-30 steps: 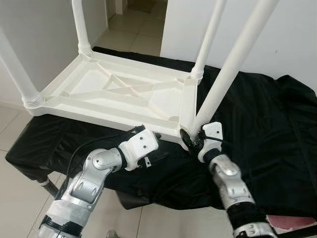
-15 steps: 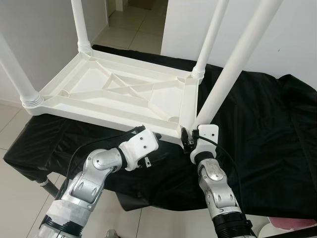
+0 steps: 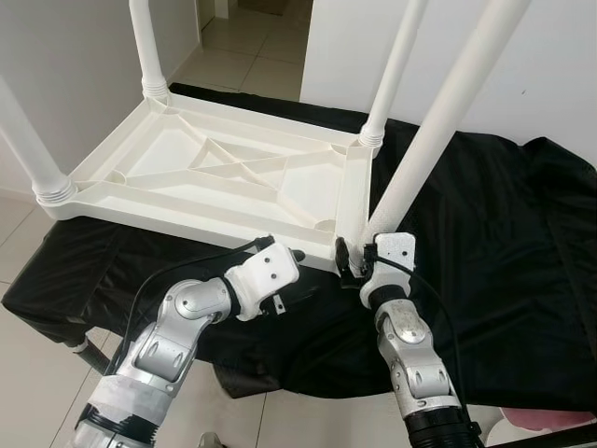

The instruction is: Building children table

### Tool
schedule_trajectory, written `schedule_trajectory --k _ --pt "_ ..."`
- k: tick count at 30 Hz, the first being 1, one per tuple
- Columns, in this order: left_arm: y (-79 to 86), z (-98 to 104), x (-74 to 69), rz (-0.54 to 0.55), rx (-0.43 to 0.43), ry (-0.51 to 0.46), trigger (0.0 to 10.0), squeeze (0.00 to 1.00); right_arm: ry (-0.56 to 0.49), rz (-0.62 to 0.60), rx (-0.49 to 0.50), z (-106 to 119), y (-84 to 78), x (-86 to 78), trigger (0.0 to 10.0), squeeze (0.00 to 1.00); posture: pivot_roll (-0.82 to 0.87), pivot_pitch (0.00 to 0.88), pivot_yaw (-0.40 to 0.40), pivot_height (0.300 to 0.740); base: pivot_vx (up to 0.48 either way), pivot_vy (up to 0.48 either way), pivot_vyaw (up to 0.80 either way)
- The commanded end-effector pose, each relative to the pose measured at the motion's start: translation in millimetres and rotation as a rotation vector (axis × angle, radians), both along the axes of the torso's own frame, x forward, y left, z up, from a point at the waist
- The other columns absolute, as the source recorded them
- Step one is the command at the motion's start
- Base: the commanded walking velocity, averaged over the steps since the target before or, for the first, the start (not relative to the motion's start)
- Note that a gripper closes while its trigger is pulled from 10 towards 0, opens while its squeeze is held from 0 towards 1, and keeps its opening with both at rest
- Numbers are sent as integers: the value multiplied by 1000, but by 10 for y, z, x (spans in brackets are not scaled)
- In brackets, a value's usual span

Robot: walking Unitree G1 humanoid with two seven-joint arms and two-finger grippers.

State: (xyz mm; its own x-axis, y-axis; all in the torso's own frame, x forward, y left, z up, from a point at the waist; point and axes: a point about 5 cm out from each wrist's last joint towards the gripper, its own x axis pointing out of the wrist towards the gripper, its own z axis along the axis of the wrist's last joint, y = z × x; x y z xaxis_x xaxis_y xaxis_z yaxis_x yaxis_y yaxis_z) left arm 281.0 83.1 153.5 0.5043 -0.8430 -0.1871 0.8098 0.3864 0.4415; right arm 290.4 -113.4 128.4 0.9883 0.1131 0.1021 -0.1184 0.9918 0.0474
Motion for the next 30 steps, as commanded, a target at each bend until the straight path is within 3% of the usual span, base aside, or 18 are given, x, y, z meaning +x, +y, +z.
schedule_trajectory --k 1,5,6,7,8,9,16,20,30 --pt "-4 -3 23 31 -4 -19 10000 0 -18 21 23 24 -27 -26 10000 1000 30 54 -85 740 0 0 0" --pt "20 -3 18 51 -3 -36 10000 0 -48 66 41 72 -55 -47 10000 1000 28 51 -83 740 0 0 0" --pt "29 -2 17 61 -4 -44 10000 0 -61 93 34 80 -73 -62 10000 592 28 51 -83 740 0 0 0" --pt "29 -2 17 61 -4 -44 10000 0 -61 93 34 80 -73 -62 10000 592 28 51 -83 740 0 0 0" --pt "34 -3 16 65 -7 -47 10000 0 -69 110 27 76 -94 -70 10000 137 26 48 -81 740 0 0 0" --pt "40 -7 11 65 -12 -41 10000 0 -67 121 10 55 -129 -72 10000 0 24 52 -78 740 0 0 0" --pt "62 -16 0 59 -17 -22 10000 0 -60 168 -17 23 -201 -59 10000 0 21 52 -73 740 0 0 0" --pt "86 5 -9 61 -34 -9 10000 0 -69 276 -31 67 -343 24 10000 0 25 56 -74 740 0 0 0" --pt "0 46 -44 21 -73 19 10000 0 -56 453 -134 54 -416 185 10000 0 29 56 -69 740 0 0 0"
